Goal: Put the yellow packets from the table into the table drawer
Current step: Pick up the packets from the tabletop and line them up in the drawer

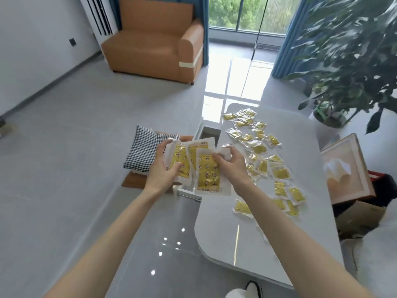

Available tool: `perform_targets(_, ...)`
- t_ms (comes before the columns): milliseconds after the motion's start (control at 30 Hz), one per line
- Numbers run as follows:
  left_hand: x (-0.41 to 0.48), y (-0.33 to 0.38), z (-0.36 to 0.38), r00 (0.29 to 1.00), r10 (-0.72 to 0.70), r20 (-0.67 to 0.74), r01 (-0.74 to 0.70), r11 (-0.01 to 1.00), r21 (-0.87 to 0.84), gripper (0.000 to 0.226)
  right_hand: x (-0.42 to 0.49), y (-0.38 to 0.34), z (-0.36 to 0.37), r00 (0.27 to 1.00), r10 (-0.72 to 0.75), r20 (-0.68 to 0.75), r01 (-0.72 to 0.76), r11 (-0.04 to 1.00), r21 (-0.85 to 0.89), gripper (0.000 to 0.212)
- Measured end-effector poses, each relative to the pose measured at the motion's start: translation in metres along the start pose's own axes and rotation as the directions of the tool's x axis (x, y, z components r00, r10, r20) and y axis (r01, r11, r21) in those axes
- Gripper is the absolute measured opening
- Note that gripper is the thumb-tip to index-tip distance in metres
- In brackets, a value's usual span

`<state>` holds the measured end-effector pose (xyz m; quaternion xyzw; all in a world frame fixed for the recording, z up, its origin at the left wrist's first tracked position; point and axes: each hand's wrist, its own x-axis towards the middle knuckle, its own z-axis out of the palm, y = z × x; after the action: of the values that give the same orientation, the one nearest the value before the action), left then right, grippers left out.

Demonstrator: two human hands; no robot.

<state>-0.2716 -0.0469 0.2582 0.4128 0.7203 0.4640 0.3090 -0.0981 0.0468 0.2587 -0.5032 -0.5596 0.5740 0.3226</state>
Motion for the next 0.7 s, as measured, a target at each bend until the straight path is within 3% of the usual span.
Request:
perform_targets(100,0.000,-0.012,-0.043,1.000,0.013,0.022,-0.015,0.995,0.097,0.030,-0.009,-0.016,0.046,1.000,-0.026,0.006,0.026,1.000,-0.014,0.016)
perform_targets(167,0.005,-0.022,-0.063,0.999,-0.026,0.021,0.023,0.993,0.113,0.023,-0.011,-0.023,0.071,1.000,-0.021,0.008,0.020,1.000,0.015,0.019)
perform_targets(367,0.034,-0.032,-0.106,0.993,-0.097,0.060,0.102,0.992,-0.071,0.041,0.011,-0.037,0.129,0.999,-0.020,0.033,0.016,0.993,0.116,0.009)
perform_targets(533,0.092,-0.057,-0.125,0.991,-0.132,-0.001,0.132,0.991,0.003,0.039,0.054,-0.041,0.170,0.992,-0.022,0.122,0.008,0.994,0.114,0.009)
perform_targets(700,0.177,-0.067,-0.144,0.984,-0.162,0.075,0.160,0.987,0.032,0.031,0.128,-0.048,0.206,0.997,0.025,0.067,-0.033,0.993,0.112,0.007)
